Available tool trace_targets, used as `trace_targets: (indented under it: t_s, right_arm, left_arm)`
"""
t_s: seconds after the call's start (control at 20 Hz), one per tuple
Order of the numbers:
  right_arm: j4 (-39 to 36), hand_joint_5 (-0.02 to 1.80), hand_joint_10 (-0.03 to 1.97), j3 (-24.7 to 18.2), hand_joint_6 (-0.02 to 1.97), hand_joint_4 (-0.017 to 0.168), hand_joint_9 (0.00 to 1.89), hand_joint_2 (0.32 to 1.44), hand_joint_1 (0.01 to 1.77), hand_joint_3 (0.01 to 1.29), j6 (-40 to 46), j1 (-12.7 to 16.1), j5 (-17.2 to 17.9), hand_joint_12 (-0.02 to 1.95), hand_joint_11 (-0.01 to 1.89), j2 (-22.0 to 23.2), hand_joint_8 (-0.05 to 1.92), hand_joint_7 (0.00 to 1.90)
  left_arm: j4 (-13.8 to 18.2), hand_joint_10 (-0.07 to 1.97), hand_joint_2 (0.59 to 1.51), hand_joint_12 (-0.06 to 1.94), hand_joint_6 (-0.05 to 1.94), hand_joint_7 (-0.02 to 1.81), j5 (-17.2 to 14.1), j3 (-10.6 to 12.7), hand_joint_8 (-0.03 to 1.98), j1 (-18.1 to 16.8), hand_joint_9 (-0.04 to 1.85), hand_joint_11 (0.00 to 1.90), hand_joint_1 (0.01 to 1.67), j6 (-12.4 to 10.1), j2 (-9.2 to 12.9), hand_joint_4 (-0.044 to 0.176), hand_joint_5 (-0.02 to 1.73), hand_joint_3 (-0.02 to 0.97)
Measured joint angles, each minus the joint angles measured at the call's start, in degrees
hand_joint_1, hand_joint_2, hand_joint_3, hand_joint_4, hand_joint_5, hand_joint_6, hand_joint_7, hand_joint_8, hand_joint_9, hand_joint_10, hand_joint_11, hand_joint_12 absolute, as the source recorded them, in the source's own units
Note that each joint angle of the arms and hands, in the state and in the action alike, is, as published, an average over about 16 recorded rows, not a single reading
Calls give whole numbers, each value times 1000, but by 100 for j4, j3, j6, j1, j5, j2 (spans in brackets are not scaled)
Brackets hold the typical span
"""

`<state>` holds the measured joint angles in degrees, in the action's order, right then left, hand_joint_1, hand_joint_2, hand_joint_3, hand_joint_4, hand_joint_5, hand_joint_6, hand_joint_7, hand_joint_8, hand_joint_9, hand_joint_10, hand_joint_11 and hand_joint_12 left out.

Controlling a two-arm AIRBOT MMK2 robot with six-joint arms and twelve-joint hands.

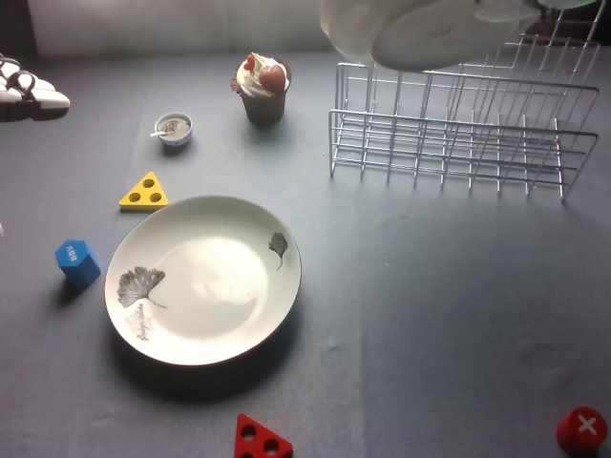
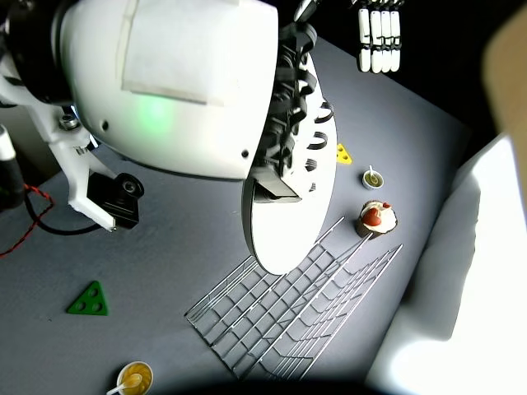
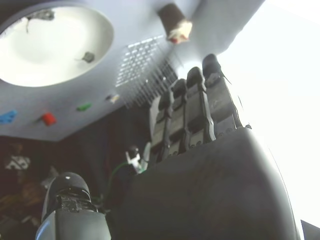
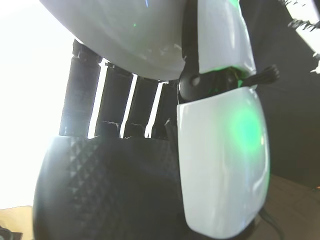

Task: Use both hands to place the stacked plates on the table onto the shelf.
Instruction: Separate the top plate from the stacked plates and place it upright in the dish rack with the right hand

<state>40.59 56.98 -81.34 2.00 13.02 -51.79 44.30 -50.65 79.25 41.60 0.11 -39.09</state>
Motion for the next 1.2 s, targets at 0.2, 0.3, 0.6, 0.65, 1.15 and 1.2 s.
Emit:
trace_targets:
  t_s: [0.2, 0.3, 0.6, 0.65, 1.15, 1.2]
  right_arm:
    - [340, 1022, 556, 224, 782, -8, 1234, 900, 1441, 14, -28, 44, -80, 924, 1119, -41, 387, 1204]
    - [521, 1019, 560, 337, 791, -8, 1238, 901, 1440, 14, -62, 63, -118, 830, 1148, -64, 395, 1203]
    - [1166, 1013, 535, 626, 807, -8, 1245, 906, 1443, 14, -234, 126, -197, 829, 1154, -131, 385, 1208]
    - [1293, 1013, 530, 665, 807, -8, 1247, 907, 1443, 14, -271, 138, -206, 841, 1153, -140, 385, 1208]
    - [2541, 1012, 442, 798, 798, -8, 1260, 912, 1458, 14, -677, 203, -265, 1175, 1080, -164, 353, 1219]
    - [2637, 1011, 442, 802, 798, -8, 1261, 912, 1459, 14, -703, 206, -273, 1173, 1080, -164, 358, 1217]
  left_arm:
    - [72, 7, 919, 16, 6, 131, -73, 34, -2, -11, 128, 148, 34, 0, -31, 0, 113, -1]
    - [101, 6, 918, 17, 6, 133, -96, 51, -2, -20, 131, 150, 34, 0, -50, 0, 114, -1]
    - [138, 6, 916, 16, 6, 134, -125, 84, -2, -53, 133, 155, 33, 0, -99, 0, 112, -1]
    - [143, 6, 915, 16, 6, 133, -126, 87, -2, -58, 133, 156, 33, 0, -105, 0, 110, -1]
    - [177, 6, 914, 16, 6, 130, -122, 97, -1, -89, 129, 160, 32, 1, -140, 0, 116, -2]
    - [178, 6, 914, 16, 6, 130, -121, 97, -1, -90, 129, 160, 32, 1, -140, 0, 116, -2]
